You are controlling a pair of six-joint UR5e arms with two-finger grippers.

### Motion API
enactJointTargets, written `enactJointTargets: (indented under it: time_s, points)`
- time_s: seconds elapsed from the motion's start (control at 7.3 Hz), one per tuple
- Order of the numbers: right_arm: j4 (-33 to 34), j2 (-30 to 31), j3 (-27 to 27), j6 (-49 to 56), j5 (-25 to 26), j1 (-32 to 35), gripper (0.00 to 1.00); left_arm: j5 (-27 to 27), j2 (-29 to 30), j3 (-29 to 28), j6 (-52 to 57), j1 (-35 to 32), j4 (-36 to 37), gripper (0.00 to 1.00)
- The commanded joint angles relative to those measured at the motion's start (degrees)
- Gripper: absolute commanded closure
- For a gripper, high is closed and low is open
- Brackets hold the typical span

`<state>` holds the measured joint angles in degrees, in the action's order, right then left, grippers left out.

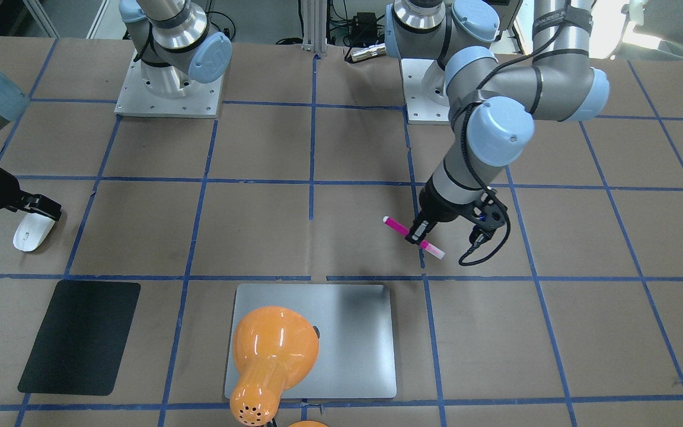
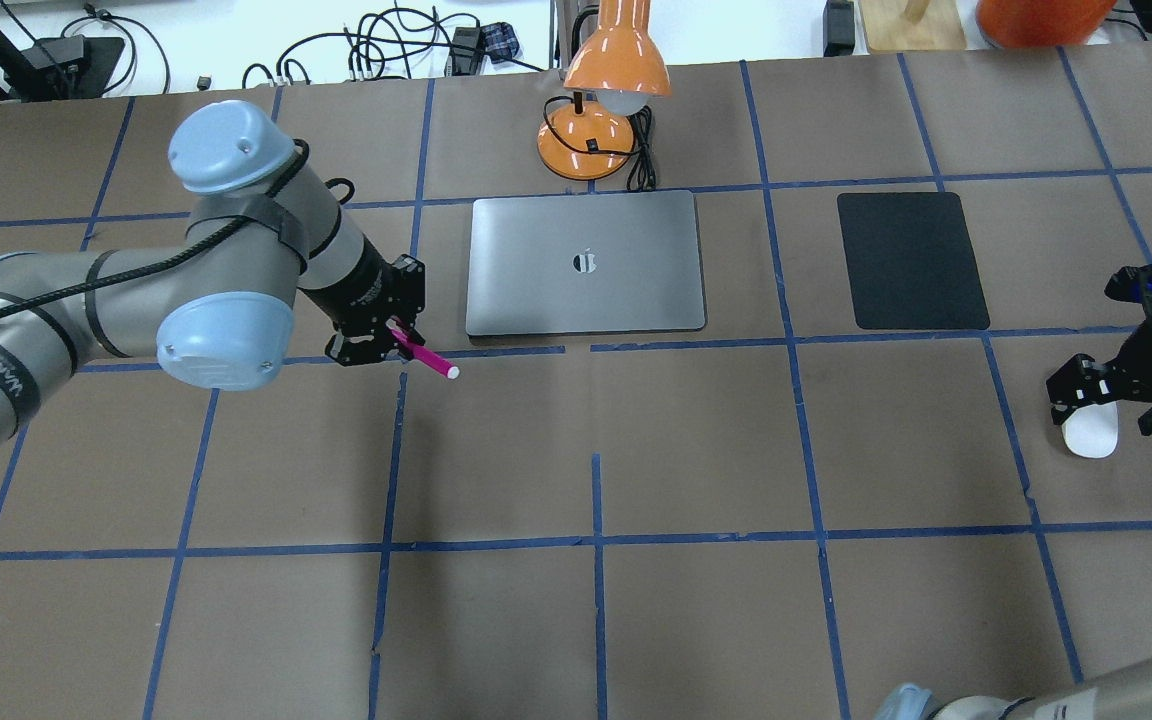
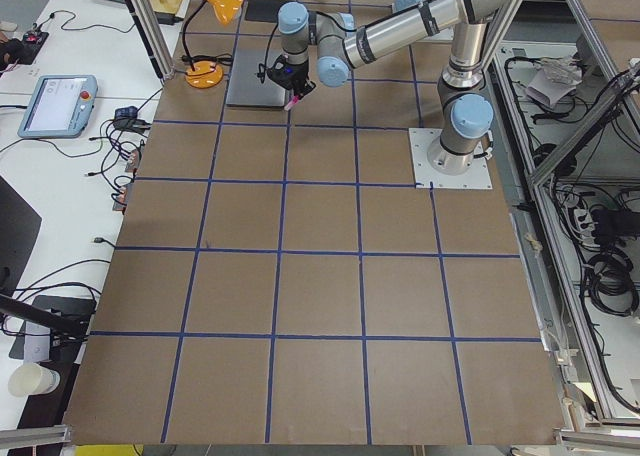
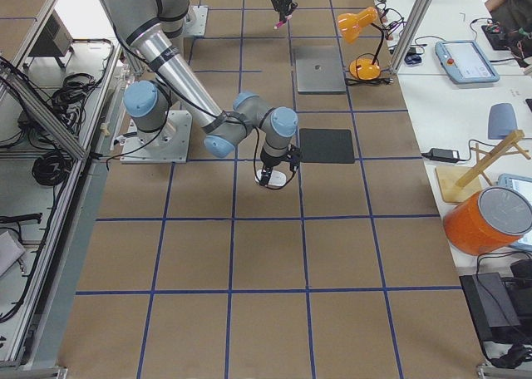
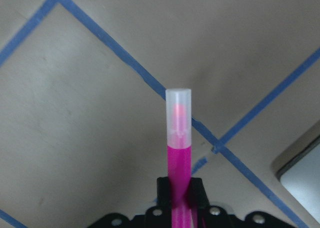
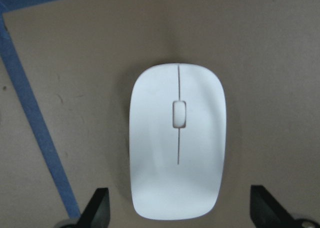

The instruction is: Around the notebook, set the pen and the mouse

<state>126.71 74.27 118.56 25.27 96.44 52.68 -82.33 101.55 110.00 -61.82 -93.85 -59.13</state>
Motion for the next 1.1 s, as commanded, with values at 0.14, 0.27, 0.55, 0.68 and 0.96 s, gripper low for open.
enactJointTargets:
  time_s: [0.14, 0.27, 0.55, 0.68, 0.96]
  points:
    - [5.12, -3.33, -0.26, 0.22, 0.15, -0.03, 0.0, -1.51, 3.38, -0.22, -29.17, -12.82, 3.13, 1.0]
    - [5.04, -2.82, -0.09, 0.13, -0.11, 0.06, 0.0, -1.52, 5.13, -0.31, -35.76, -15.12, 3.23, 1.0]
    - [4.86, -2.37, -0.09, 0.04, -1.51, 0.14, 0.47, -0.99, 10.83, -2.49, -40.91, -16.97, 4.37, 1.0]
    - [4.51, -1.76, -0.44, 0.22, -1.52, 0.58, 0.75, -1.16, 12.69, -4.94, -42.15, -19.42, 4.2, 1.0]
    - [-2.37, 1.74, -7.94, -0.57, -3.61, 3.46, 0.77, -1.52, 15.78, -5.68, -42.33, -20.32, 3.76, 1.0]
